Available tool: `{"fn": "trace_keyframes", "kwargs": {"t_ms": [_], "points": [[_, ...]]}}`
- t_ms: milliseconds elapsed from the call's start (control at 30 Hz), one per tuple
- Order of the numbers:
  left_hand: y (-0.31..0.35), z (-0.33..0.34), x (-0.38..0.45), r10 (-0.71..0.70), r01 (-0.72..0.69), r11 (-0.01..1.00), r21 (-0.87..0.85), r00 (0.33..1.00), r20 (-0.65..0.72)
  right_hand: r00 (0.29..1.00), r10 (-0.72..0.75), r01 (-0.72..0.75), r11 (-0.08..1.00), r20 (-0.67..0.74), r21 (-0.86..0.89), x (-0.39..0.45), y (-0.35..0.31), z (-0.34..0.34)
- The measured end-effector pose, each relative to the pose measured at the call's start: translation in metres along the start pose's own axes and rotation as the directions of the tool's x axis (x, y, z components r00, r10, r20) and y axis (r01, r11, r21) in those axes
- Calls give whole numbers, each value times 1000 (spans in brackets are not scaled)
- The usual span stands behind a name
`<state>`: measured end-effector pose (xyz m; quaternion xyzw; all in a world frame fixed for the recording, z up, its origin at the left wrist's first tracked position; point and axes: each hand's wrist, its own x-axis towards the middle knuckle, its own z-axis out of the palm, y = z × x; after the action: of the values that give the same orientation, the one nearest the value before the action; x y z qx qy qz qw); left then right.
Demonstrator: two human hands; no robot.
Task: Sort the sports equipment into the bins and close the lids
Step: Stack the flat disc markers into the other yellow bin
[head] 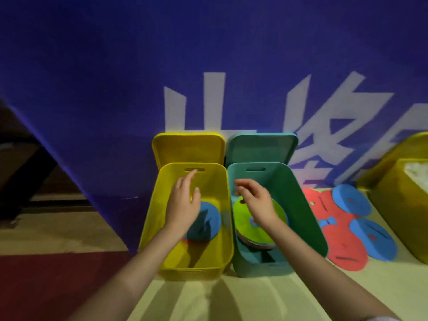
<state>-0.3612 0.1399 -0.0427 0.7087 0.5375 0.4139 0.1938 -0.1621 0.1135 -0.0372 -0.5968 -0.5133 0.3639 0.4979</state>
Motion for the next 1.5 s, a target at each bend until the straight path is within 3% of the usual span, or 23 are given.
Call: {"fn": "trace_keyframes", "kwargs": {"t_ms": [133, 267, 433, 600, 800, 1067, 1200, 1333, 1500], "points": [[71, 61, -13, 67, -13, 975, -221, 969, 239, 971, 122, -115, 992, -206, 44, -23, 17, -85], [121, 120, -31, 121, -29, 972, -233, 912, 391, 919, 216, -203, 976, -329, 74, -49, 41, -149], [180, 187, -52, 146, 7, 958, -286, 848, 510, 869, 313, -299, 949, -384, 99, -76, 73, -229], [224, 242, -55, 96, 79, 952, -295, 839, 536, 804, 457, -469, 881, -380, 66, -72, 129, -317], [242, 305, -55, -9, 131, 974, -182, 835, 551, 720, 604, -646, 763, -342, -12, -52, 205, -397], [221, 384, -61, -235, 238, 968, 75, 768, 596, 775, 581, -631, 728, -248, -267, -21, 225, -440], [203, 422, -65, -345, 243, 938, 246, 715, 608, 764, 617, -635, 664, -191, -395, 1, 251, -452], [188, 450, -64, -419, 208, 896, 391, 686, 595, 724, 638, -642, 483, -263, -595, 16, 299, -456], [178, 478, -70, -460, 135, 844, 520, 681, 570, 779, 529, -555, 333, -336, -762, 16, 304, -437]]}}
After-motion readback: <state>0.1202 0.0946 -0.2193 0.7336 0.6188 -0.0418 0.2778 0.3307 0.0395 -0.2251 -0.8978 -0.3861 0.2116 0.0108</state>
